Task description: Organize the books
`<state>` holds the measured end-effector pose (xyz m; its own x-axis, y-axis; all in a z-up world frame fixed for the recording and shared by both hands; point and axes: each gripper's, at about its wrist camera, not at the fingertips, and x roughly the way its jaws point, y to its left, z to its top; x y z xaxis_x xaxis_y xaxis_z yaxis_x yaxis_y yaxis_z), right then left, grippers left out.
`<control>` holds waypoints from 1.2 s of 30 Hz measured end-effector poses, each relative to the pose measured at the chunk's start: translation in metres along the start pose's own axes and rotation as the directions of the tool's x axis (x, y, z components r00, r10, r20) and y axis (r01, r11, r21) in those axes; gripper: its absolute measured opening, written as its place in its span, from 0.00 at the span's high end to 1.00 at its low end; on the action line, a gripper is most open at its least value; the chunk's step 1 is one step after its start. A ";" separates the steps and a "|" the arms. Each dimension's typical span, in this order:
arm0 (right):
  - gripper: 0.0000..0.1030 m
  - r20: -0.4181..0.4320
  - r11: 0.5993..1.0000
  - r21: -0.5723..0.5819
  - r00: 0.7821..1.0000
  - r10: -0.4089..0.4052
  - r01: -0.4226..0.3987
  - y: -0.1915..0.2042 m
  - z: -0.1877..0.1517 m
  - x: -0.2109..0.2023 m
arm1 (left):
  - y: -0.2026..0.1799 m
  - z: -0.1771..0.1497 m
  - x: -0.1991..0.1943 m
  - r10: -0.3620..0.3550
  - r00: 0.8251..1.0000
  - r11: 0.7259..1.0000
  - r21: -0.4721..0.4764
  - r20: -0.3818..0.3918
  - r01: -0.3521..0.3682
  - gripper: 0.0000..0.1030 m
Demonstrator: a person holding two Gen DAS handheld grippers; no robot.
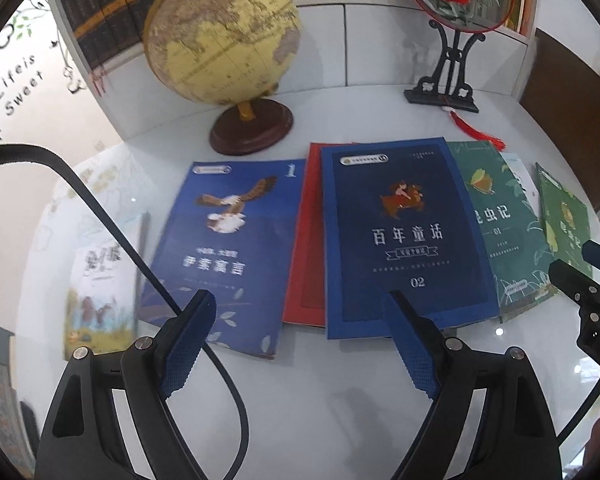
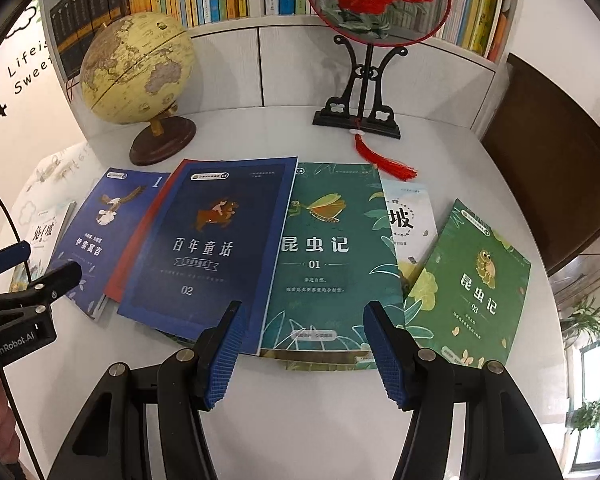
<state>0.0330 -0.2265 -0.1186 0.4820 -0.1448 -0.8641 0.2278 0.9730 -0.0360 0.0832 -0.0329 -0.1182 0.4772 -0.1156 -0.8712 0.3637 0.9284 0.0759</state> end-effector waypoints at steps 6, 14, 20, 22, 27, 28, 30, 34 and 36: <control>0.43 -0.007 1.000 0.000 1.000 0.026 -0.026 -0.008 -0.004 0.010 | 0.012 -0.001 0.015 -0.145 0.989 0.988 -0.057 -0.013 0.145 0.18; 0.48 -0.002 0.992 -0.002 0.992 0.130 -0.130 0.000 0.007 0.041 | 0.020 0.012 0.055 -0.406 0.913 0.912 -0.086 -0.038 0.402 0.19; 0.50 -0.025 0.979 0.048 0.980 0.197 -0.196 0.004 0.022 0.079 | 0.019 0.023 0.092 -0.465 0.883 0.882 -0.124 -0.069 0.455 0.20; 0.50 -0.032 0.975 0.069 0.976 0.213 -0.211 0.002 0.027 0.091 | 0.017 0.026 0.101 -0.475 0.877 0.876 -0.137 -0.074 0.463 0.20; 0.51 -0.041 0.975 0.073 0.976 0.215 -0.212 -0.002 0.036 0.105 | 0.008 0.029 0.109 -0.474 0.877 0.878 -0.119 -0.085 0.463 0.20; 0.51 -0.041 0.975 0.066 0.976 0.213 -0.210 -0.002 0.038 0.107 | 0.007 0.029 0.109 -0.471 0.878 0.880 -0.115 -0.085 0.461 0.20; 0.51 -0.043 0.978 0.051 0.978 0.206 -0.204 -0.002 0.040 0.111 | 0.005 0.031 0.110 -0.473 0.877 0.879 -0.110 -0.085 0.464 0.20; 0.51 -0.050 0.975 0.054 0.974 0.220 -0.218 -0.005 0.043 0.118 | 0.004 0.033 0.112 -0.487 0.869 0.872 -0.112 -0.084 0.477 0.20; 0.51 -0.050 0.971 0.062 0.971 0.232 -0.229 -0.005 0.044 0.122 | 0.003 0.033 0.113 -0.510 0.856 0.858 -0.116 -0.083 0.500 0.20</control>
<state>0.1276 -0.2571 -0.2014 0.4791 0.0943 -0.8727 0.1633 0.9673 0.1942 0.1646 -0.0545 -0.2000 0.1560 -0.5434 -0.8249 0.4584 0.7796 -0.4268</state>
